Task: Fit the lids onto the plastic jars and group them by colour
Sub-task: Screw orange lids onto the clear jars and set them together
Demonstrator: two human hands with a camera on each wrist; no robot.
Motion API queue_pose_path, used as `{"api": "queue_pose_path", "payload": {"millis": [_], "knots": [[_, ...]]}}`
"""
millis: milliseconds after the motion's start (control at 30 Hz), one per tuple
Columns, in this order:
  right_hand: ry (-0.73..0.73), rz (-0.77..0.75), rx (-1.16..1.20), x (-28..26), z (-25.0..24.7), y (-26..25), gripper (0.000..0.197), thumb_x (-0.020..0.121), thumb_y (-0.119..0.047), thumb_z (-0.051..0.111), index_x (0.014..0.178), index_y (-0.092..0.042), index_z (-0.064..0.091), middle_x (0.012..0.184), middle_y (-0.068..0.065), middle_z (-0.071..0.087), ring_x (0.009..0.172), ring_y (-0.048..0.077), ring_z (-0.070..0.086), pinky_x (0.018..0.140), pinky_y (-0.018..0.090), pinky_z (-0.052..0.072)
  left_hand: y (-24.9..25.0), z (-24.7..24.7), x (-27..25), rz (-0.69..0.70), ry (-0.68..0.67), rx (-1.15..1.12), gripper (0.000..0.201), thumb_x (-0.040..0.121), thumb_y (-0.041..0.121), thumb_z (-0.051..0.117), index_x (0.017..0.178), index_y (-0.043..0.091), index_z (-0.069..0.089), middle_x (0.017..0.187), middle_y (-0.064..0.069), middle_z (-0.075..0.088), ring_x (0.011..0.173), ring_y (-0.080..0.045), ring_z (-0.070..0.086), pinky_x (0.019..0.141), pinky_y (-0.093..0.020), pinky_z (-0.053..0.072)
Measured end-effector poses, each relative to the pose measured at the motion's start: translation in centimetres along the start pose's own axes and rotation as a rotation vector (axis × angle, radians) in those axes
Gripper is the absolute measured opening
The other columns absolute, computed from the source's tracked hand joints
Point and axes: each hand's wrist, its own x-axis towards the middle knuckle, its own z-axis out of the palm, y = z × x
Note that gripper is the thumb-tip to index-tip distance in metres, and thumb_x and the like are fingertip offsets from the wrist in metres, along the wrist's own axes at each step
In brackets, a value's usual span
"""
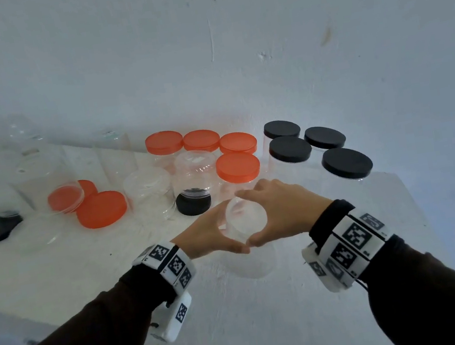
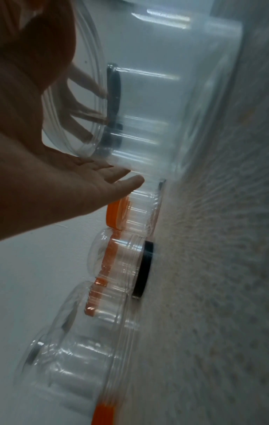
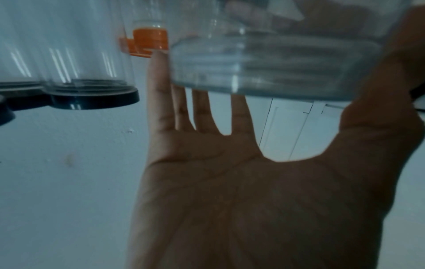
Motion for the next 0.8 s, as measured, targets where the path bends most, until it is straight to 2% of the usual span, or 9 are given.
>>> {"api": "queue_pose_path", "payload": {"millis": [67, 133, 267, 333, 400, 567, 633, 700, 800], "knots": [[0.065, -0.035, -0.014, 0.0, -0.4, -0.3, 0.089, 0.067, -0.061, 0.067, 0.141, -0.034, 0.026, 0.133, 0.0, 0.039, 0.12, 0.019, 0.038, 0.09, 0.034, 0.037, 0.4, -0.5, -0.6, 0.024, 0.053, 0.007, 0.085, 0.061, 0.016, 0.086, 0.131, 0.032, 0.04, 0.121, 0.017, 0.055, 0.114, 0.006, 0.047, 0.093, -0.016, 0.038], [0.141, -0.062, -0.006, 0.2, -1.3, -0.8, 0.089, 0.065, -0.062, 0.067, 0.14, -0.036, 0.027, 0.131, -0.002, 0.038, 0.118, 0.018, 0.037, 0.085, 0.033, 0.038, 1.1, -1.6, -1.4, 0.061, 0.113, 0.01, 0.089, 0.061, 0.023, 0.086, 0.134, 0.036, 0.036, 0.126, 0.022, 0.05, 0.117, 0.007, 0.045, 0.094, -0.015, 0.037], [0.309, -0.139, 0.089, 1.7, -3.1, -2.4, 0.091, 0.063, -0.062, 0.068, 0.14, -0.039, 0.025, 0.131, -0.005, 0.036, 0.121, 0.016, 0.037, 0.08, 0.029, 0.036, 2.8, -5.3, -3.8, 0.169, 0.289, 0.025, 0.082, 0.055, 0.048, 0.079, 0.125, 0.048, 0.037, 0.128, 0.031, 0.046, 0.12, 0.01, 0.043, 0.097, -0.011, 0.038], [0.388, -0.156, 0.129, 3.2, -3.7, -3.3, 0.092, 0.063, -0.058, 0.07, 0.14, -0.04, 0.022, 0.131, -0.005, 0.033, 0.12, 0.016, 0.036, 0.077, 0.027, 0.036, 2.8, -7.7, -4.8, 0.205, 0.401, 0.071, 0.076, 0.059, 0.052, 0.073, 0.127, 0.039, 0.043, 0.131, 0.026, 0.047, 0.122, 0.009, 0.042, 0.098, -0.01, 0.037], [0.45, -0.151, 0.143, 5.1, -4.0, -4.0, 0.098, 0.062, -0.053, 0.073, 0.142, -0.039, 0.018, 0.13, -0.003, 0.03, 0.117, 0.019, 0.037, 0.075, 0.028, 0.037, 2.4, -10.5, -5.8, 0.234, 0.521, 0.157, 0.068, 0.066, 0.054, 0.066, 0.126, 0.029, 0.049, 0.13, 0.02, 0.051, 0.121, 0.006, 0.045, 0.098, -0.015, 0.038], [0.548, -0.094, 0.241, 10.6, -4.6, -4.8, 0.104, 0.059, -0.044, 0.079, 0.144, -0.033, 0.019, 0.131, 0.002, 0.025, 0.117, 0.023, 0.035, 0.085, 0.032, 0.041, -0.7, -18.6, -7.7, 0.18, 0.75, 0.417, 0.043, 0.078, 0.046, 0.054, 0.113, 0.023, 0.059, 0.114, 0.016, 0.058, 0.101, 0.001, 0.055, 0.093, -0.028, 0.043], [0.571, -0.072, 0.287, 13.0, -5.3, -5.1, 0.103, 0.06, -0.04, 0.08, 0.143, -0.03, 0.021, 0.132, 0.005, 0.023, 0.118, 0.025, 0.033, 0.091, 0.035, 0.041, -2.2, -21.6, -7.9, 0.153, 0.795, 0.531, 0.038, 0.079, 0.039, 0.054, 0.11, 0.019, 0.06, 0.109, 0.007, 0.061, 0.099, -0.008, 0.056, 0.091, -0.028, 0.041], [0.583, -0.045, 0.326, 15.6, -6.0, -5.3, 0.102, 0.061, -0.036, 0.082, 0.143, -0.027, 0.022, 0.133, 0.008, 0.023, 0.121, 0.027, 0.03, 0.096, 0.035, 0.037, -3.6, -24.4, -7.9, 0.102, 0.807, 0.632, 0.04, 0.078, 0.032, 0.054, 0.111, 0.01, 0.062, 0.112, -0.004, 0.062, 0.109, -0.02, 0.054, 0.095, -0.026, 0.035], [0.58, -0.01, 0.369, 19.5, -7.1, -5.6, 0.1, 0.063, -0.032, 0.082, 0.143, -0.024, 0.023, 0.134, 0.009, 0.022, 0.124, 0.028, 0.028, 0.097, 0.033, 0.033, -5.7, -28.0, -7.5, 0.031, 0.771, 0.745, 0.051, 0.079, 0.042, 0.049, 0.114, 0.007, 0.061, 0.117, -0.007, 0.06, 0.114, -0.022, 0.05, 0.096, -0.03, 0.034]]}}
